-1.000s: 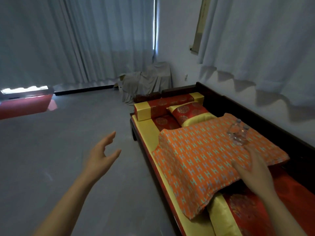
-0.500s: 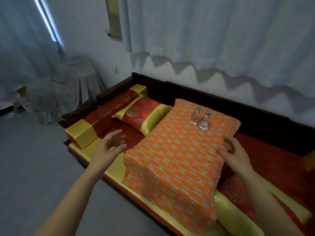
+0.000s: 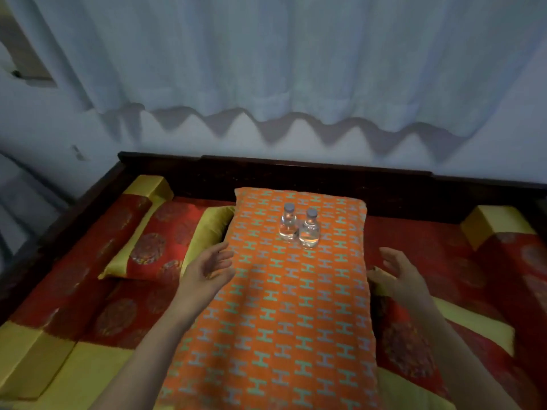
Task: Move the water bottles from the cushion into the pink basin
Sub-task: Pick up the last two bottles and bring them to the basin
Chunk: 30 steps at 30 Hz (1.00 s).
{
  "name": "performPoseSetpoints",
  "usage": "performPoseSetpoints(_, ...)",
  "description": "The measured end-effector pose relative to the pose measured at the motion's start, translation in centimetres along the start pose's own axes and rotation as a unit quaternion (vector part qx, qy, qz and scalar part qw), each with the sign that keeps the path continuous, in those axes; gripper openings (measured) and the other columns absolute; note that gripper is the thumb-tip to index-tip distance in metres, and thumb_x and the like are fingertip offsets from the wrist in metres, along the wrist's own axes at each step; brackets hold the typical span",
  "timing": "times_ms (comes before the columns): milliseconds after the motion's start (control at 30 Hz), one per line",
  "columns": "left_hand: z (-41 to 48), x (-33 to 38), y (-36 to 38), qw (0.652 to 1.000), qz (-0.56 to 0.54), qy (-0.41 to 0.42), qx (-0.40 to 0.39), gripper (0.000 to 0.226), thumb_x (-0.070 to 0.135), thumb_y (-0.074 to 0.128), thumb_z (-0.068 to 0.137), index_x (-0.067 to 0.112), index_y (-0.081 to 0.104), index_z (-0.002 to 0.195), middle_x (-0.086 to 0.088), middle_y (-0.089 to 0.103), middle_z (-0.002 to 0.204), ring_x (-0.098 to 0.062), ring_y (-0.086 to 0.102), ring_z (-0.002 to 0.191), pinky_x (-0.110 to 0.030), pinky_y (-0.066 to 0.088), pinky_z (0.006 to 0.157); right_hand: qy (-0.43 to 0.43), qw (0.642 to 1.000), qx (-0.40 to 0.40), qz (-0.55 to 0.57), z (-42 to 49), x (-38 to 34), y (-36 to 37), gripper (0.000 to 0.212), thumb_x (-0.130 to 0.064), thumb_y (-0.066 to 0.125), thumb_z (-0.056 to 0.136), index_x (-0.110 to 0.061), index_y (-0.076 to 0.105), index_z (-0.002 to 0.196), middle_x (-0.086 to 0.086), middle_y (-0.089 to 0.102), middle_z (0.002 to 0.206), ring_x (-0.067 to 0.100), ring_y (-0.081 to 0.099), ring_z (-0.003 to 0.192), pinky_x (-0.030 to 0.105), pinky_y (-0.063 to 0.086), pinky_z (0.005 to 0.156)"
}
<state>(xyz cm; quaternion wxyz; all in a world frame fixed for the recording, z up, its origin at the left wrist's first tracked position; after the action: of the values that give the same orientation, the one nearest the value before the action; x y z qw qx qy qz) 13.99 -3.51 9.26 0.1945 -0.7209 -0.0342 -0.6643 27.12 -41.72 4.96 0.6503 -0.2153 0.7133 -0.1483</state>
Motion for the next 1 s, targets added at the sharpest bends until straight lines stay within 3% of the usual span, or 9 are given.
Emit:
performPoseSetpoints(100, 5.4, -1.0, -0.4, 1.000, 0.007, 0.001, -0.003, 0.050, -0.005, 0.067, 0.082, 0.017, 0.054, 0.125, -0.008, 0.066, 0.117, -0.017, 0.064, 0.103, -0.015, 0.053, 0.079, 0.002, 1.000, -0.008, -0.010, 3.8, -0.6, 3.2, 0.063, -0.022, 0.079, 0.077, -0.021, 0.051, 0.132, -0.005, 0.057, 0.125, 0.013, 0.056, 0.112, 0.017, 0.044, 0.073)
performPoseSetpoints(200, 9.8, -3.2, 1.1, 1.000, 0.022, -0.016, -0.007, 0.053, 0.000, 0.069, 0.082, 0.019, 0.052, 0.128, -0.007, 0.064, 0.118, -0.015, 0.061, 0.107, -0.022, 0.052, 0.087, 0.024, 1.000, -0.007, 0.009, 7.1, -0.2, 6.6, 0.071, -0.020, 0.082, 0.074, -0.018, 0.049, 0.137, 0.002, 0.055, 0.133, 0.021, 0.053, 0.122, 0.032, 0.048, 0.090)
performPoseSetpoints(267, 12.7, -4.9, 3.1, 0.998, 0.057, -0.021, -0.019, 0.058, 0.007, 0.074, 0.079, 0.021, 0.051, 0.130, -0.004, 0.060, 0.125, -0.016, 0.055, 0.119, -0.031, 0.044, 0.095, 0.029, 1.000, -0.010, -0.001, 9.2, -0.2, 9.1, 0.078, -0.020, 0.084, 0.071, -0.019, 0.046, 0.140, 0.002, 0.050, 0.140, 0.021, 0.048, 0.126, 0.042, 0.047, 0.099)
performPoseSetpoints(367, 17.9, -7.1, 6.8, 0.988, 0.143, 0.012, -0.052, 0.077, 0.021, 0.082, 0.072, 0.017, 0.046, 0.139, -0.002, 0.048, 0.141, -0.014, 0.042, 0.131, -0.031, 0.032, 0.108, 0.016, 0.999, -0.022, -0.028, 13.1, -0.1, 12.5, 0.085, -0.023, 0.085, 0.071, -0.019, 0.041, 0.143, 0.004, 0.043, 0.147, 0.022, 0.043, 0.132, 0.042, 0.040, 0.105)
performPoseSetpoints(567, 25.7, -10.4, 13.4, 0.975, 0.176, 0.060, -0.118, 0.098, 0.032, 0.086, 0.065, 0.020, 0.033, 0.147, 0.003, 0.039, 0.147, -0.010, 0.034, 0.133, -0.018, 0.027, 0.101, 0.012, 0.997, -0.040, -0.066, 19.2, 2.5, 16.7, 0.101, -0.032, 0.088, 0.064, -0.021, 0.032, 0.148, 0.001, 0.043, 0.149, 0.022, 0.042, 0.133, 0.036, 0.039, 0.104)
performPoseSetpoints(733, 28.9, -12.5, 16.5, 0.972, 0.158, 0.031, -0.173, 0.105, 0.027, 0.088, 0.063, 0.026, 0.028, 0.148, 0.003, 0.036, 0.150, -0.017, 0.034, 0.137, -0.040, 0.035, 0.110, 0.015, 0.995, -0.052, -0.085, 21.1, 4.7, 17.6, 0.098, -0.030, 0.087, 0.064, -0.022, 0.035, 0.146, 0.004, 0.044, 0.148, 0.024, 0.044, 0.133, 0.046, 0.043, 0.104)
performPoseSetpoints(833, 29.5, -13.2, 17.5, 0.971, 0.129, 0.012, -0.199, 0.098, 0.021, 0.090, 0.060, 0.025, 0.038, 0.142, 0.006, 0.050, 0.137, -0.016, 0.048, 0.126, -0.032, 0.042, 0.100, -0.007, 0.996, -0.068, -0.063, 21.3, 4.8, 17.9, 0.095, -0.030, 0.087, 0.066, -0.022, 0.036, 0.145, 0.002, 0.048, 0.145, 0.022, 0.048, 0.130, 0.045, 0.044, 0.103)
performPoseSetpoints(900, 29.7, -13.5, 17.7, 0.970, 0.142, 0.011, -0.199, 0.084, 0.021, 0.090, 0.059, 0.024, 0.048, 0.132, 0.010, 0.059, 0.119, -0.014, 0.059, 0.110, -0.020, 0.043, 0.086, -0.011, 0.997, -0.078, -0.029, 21.2, 4.8, 18.3, 0.093, -0.030, 0.086, 0.067, -0.028, 0.035, 0.145, -0.007, 0.050, 0.142, 0.013, 0.048, 0.128, 0.039, 0.047, 0.101)
performPoseSetpoints(1000, 29.6, -13.9, 16.7, 0.972, 0.152, 0.001, -0.180, 0.074, 0.022, 0.091, 0.056, 0.024, 0.056, 0.122, 0.013, 0.064, 0.104, 0.001, 0.060, 0.088, -0.007, 0.041, 0.072, -0.030, 0.997, -0.073, -0.026, 20.7, 3.8, 18.5, 0.081, -0.030, 0.083, 0.070, -0.055, 0.036, 0.131, -0.037, 0.052, 0.124, -0.015, 0.049, 0.113, 0.009, 0.041, 0.090)
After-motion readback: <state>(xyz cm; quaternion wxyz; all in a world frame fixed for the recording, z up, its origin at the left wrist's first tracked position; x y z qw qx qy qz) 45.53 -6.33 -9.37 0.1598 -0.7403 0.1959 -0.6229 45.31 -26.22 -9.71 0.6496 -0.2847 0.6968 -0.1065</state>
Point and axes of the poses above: each hand's wrist, its own z-axis towards the middle knuckle, its own y-axis out of the palm, x = y × z, the point moved 8 cm from there along z, towards the middle knuckle
